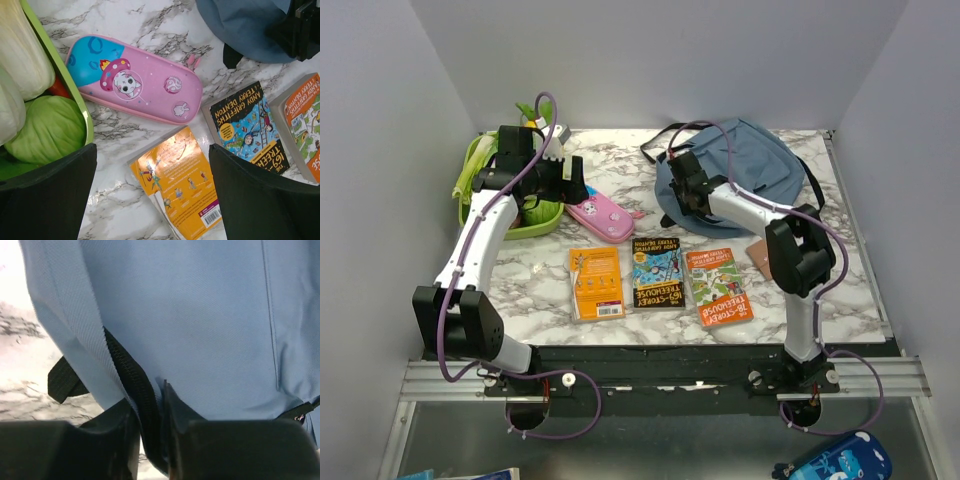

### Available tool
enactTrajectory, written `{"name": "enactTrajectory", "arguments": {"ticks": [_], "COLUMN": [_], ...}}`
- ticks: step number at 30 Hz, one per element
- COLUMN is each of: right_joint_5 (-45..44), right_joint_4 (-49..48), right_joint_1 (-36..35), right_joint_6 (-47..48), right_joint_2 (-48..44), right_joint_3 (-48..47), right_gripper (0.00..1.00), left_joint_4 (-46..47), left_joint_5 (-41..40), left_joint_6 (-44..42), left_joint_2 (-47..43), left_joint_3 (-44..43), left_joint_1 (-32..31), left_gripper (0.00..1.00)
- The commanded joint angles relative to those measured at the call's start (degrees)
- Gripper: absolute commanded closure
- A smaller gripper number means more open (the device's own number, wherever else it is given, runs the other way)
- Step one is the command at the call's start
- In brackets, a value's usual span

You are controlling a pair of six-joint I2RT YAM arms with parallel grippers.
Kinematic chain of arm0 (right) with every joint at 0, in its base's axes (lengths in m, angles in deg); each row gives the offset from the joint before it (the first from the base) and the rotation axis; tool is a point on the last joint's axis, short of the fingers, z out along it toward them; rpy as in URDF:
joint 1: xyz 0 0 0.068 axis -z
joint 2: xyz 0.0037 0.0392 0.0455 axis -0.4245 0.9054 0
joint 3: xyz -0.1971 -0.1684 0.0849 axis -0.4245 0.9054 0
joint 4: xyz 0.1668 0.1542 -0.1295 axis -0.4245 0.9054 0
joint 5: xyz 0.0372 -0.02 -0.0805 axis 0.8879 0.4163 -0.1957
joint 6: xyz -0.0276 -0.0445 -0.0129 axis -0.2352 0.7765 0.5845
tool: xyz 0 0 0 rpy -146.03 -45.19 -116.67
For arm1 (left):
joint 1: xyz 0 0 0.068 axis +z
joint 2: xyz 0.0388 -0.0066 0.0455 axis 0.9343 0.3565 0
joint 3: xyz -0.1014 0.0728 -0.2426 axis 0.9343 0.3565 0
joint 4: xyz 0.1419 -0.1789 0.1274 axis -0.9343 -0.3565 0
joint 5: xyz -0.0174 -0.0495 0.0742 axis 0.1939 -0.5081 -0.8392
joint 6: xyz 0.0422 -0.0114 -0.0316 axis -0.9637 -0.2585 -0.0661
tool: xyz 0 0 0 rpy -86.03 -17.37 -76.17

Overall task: Pack the student bag
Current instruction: Pick up the student bag at the center of the board, then place the student bag at the center of the board.

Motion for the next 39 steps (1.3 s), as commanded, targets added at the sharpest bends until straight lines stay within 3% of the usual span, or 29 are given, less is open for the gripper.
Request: {"name": "enactTrajectory", "arguments": {"ticks": [1, 2, 3, 10, 16, 24, 27, 31, 34, 35, 39], "right_joint_5": [-2.13, -3.0, -3.27, -4.51, -2.66, -10.65, -14.52, -13.74, -11.28, -12.23, -13.03], "right_joint_4": [2.51, 2.51, 2.51, 2.24, -0.39, -3.21, -2.86, 5.2, 8.47, 8.74, 9.36], "right_joint_1": [0.15, 0.15, 0.15, 0.06, -4.5, -24.18, -32.0, -40.27, -45.11, -46.68, -47.93], "right_joint_6": [-1.54, -1.46, -1.19, 2.5, 13.21, 19.81, 18.59, 12.62, 5.59, 3.75, -6.26], "right_joint_2": [0.81, 0.28, -0.94, -9.02, -19.74, -35.3, -37.86, -36.56, -33.4, -31.21, -32.49], "right_joint_3": [-4.84, -5.37, -5.98, -12.05, -6.88, 14.73, 22.3, 26.7, 27.85, 28.11, 28.38], "right_gripper": [0.85, 0.98, 0.99, 0.99, 0.99, 0.99, 0.99, 0.99, 0.81, 0.65, 0.41], "left_joint_4": [1.69, 1.86, 2.13, 3.01, 2.92, 2.66, 2.48, 2.22, 2.13, 2.04, 2.22], "left_joint_5": [-0.5, -0.59, -0.77, -2.09, -2.35, -1.56, -1.73, -1.91, -0.77, -0.33, 2.48], "left_joint_6": [2.23, 2.41, 2.85, 3.9, 3.91, 3.03, 1.97, 1.09, 0.92, 1.18, 1.36], "left_joint_2": [-0.44, -0.53, -1.05, -2.82, -3.61, -4.75, -5.19, -5.45, -5.37, -5.28, -4.75], "left_joint_3": [0.22, 0.48, 0.66, 2.94, 3.12, 3.74, 3.83, 3.39, 2.68, 2.34, 1.89], "left_joint_1": [0.0, 0.0, 0.0, 0.18, 0.53, 1.32, 1.41, 1.76, 1.76, 1.68, 0.54], "left_gripper": [0.01, 0.01, 0.01, 0.01, 0.01, 0.01, 0.01, 0.01, 0.01, 0.01, 0.01]}}
